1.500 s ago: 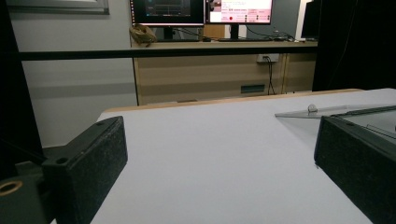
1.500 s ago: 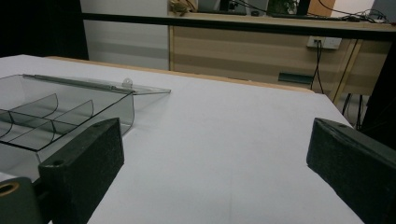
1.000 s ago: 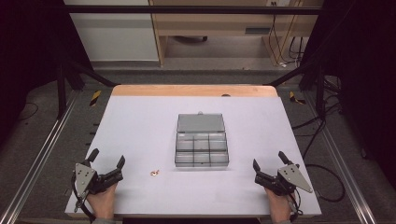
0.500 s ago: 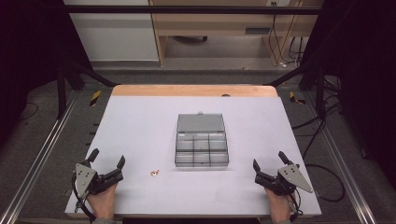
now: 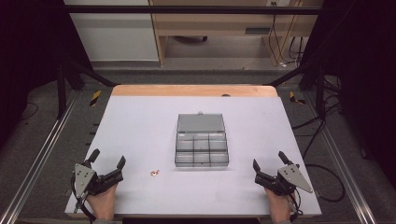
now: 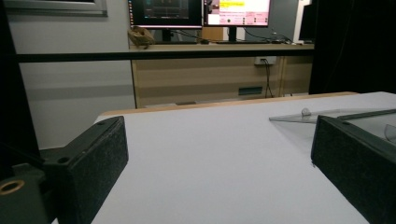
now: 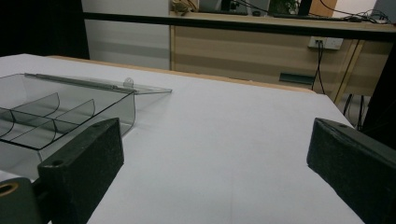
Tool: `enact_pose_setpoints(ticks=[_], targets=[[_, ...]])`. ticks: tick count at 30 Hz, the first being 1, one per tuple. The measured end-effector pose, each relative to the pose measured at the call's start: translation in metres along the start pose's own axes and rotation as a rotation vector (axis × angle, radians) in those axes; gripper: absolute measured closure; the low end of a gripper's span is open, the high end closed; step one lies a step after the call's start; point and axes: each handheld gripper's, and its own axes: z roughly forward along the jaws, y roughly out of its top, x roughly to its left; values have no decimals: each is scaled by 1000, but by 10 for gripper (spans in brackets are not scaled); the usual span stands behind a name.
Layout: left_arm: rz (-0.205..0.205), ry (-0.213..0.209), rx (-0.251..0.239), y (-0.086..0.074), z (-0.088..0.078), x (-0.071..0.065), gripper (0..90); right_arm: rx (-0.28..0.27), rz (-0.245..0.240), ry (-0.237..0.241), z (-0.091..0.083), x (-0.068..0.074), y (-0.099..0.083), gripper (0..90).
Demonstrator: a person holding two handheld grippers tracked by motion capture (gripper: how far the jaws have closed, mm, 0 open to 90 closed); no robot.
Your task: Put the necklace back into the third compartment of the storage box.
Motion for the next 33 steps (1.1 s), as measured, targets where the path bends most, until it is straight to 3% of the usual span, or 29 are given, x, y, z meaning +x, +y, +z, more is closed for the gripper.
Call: enact_pose_setpoints(ticks=[6,8,9,11,13,14,15,16,17,20,23,27,28,31,33], targets=[[-6,-70,18,19,0,-3,38,1,-3,-1,0,0,0,43],[-29,-130,33,25,2,-3,38,1,-4,-1,0,0,0,42],[-29,-130,33,25,2,-3,38,1,-4,-1,0,0,0,42],[-39,-175,44,30,3,-2,39,3,-2,0,0,1,0,43],[-49,-248,73,40,5,-1,40,5,-6,0,0,1,0,43],[-49,-248,73,40,5,-1,44,5,-6,0,0,1,0,43],[-42,-314,106,48,8,0,56,6,-7,0,0,1,0,43],[-42,-314,106,48,8,0,58,6,-7,0,0,1,0,43],[-6,-348,148,55,11,-1,57,6,-6,1,0,1,0,43],[37,-372,200,65,17,-3,57,8,-8,1,0,1,0,43],[43,-393,232,70,21,-5,57,7,-6,1,1,1,0,43],[106,-427,354,78,33,-12,57,8,-8,2,1,1,0,43],[106,-427,354,78,33,-12,57,8,-8,2,1,1,0,43],[161,-495,472,81,45,-19,58,11,-8,4,1,1,0,44],[216,-515,535,82,51,-23,85,11,-9,4,1,1,0,44]])
